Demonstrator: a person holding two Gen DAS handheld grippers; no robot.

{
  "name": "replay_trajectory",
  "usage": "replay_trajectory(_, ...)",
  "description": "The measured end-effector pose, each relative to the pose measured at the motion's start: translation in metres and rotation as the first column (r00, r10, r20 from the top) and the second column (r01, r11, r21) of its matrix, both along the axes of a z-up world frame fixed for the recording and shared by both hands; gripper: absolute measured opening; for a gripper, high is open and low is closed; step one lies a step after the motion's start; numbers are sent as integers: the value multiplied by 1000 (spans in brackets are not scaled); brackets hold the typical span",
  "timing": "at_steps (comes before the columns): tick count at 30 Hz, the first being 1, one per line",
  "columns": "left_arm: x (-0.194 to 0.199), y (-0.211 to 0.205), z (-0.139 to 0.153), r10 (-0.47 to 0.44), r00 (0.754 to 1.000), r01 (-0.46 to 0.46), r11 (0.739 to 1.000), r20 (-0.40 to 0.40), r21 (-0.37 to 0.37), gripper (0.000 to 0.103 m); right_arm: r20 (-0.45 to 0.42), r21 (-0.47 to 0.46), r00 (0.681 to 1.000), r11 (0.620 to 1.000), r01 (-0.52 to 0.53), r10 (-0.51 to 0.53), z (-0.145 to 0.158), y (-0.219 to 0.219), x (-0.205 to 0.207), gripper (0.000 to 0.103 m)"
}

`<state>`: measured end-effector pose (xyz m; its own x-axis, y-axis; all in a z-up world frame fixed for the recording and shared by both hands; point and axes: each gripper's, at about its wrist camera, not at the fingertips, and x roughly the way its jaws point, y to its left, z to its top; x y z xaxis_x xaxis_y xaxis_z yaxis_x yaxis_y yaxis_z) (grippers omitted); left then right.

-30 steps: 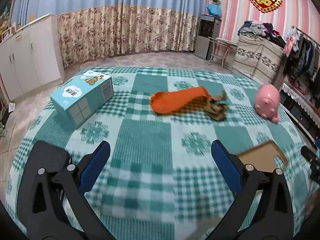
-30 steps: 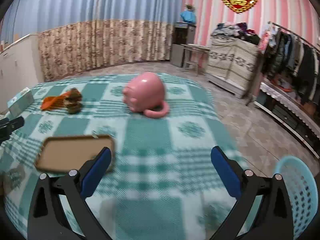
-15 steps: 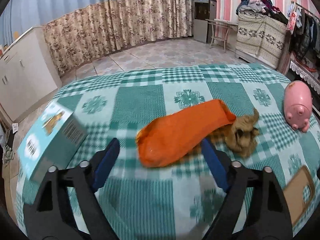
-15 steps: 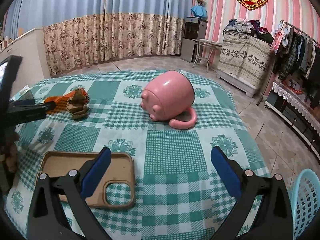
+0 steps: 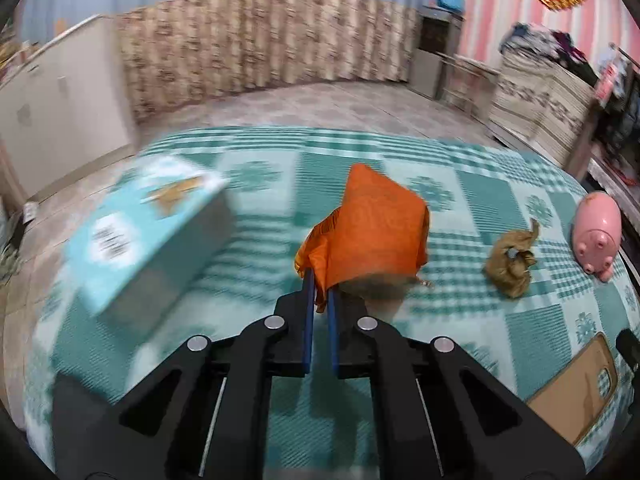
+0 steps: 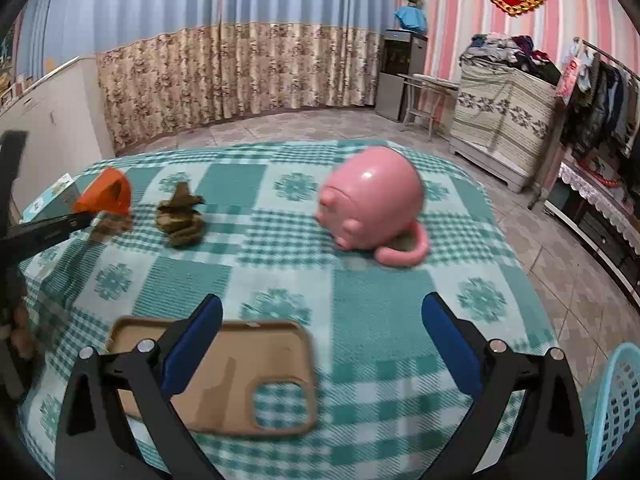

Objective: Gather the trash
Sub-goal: 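Grasp the orange plastic bag with the left gripper while the right grasps the brown crumpled scrap, then carry the orange bag and brown scrap over the blue basket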

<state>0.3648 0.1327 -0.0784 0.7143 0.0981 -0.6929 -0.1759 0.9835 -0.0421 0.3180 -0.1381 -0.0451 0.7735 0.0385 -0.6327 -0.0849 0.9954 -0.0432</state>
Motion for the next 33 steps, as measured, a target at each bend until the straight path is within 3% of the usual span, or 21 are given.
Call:
replay_trajectory(4, -20, 15, 3, 92, 995, -94, 993, 30, 74, 4, -1, 29, 999, 999, -37, 38, 4, 19, 11, 98)
replay_trajectory(10, -26, 39, -5, 201, 979, -201, 979, 6, 22, 4, -38, 27, 997, 997, -71, 72, 1, 53, 42, 98)
replay_trajectory(16, -26, 45, -5, 203, 979, -203, 979, 6, -5, 4, -72, 6, 991, 993, -115, 115, -7, 85, 62, 97)
replay_trajectory(20, -26, 44, -5, 196, 981, -195, 981, 12, -13, 4, -106, -75, 983, 984, -160, 151, -13, 111, 75, 96)
replay_trajectory(24, -27, 45, -5, 194, 981, -193, 981, 14, -25, 4, -158, -77, 974, 981, -178, 164, -18, 117, 86, 74)
replay_trajectory(26, -26, 45, -5, 193, 981, -193, 981, 15, -28, 4, -170, -51, 970, 981, -187, 176, -18, 118, 89, 67)
replay_trajectory(28, -27, 45, -5, 194, 981, -194, 981, 18, -25, 4, -168, -39, 967, 978, -203, 194, -18, 119, 88, 48)
replay_trajectory(33, -27, 43, -4, 187, 982, -186, 982, 22, -18, 4, -113, -35, 970, 975, -218, 213, -8, 111, 71, 45)
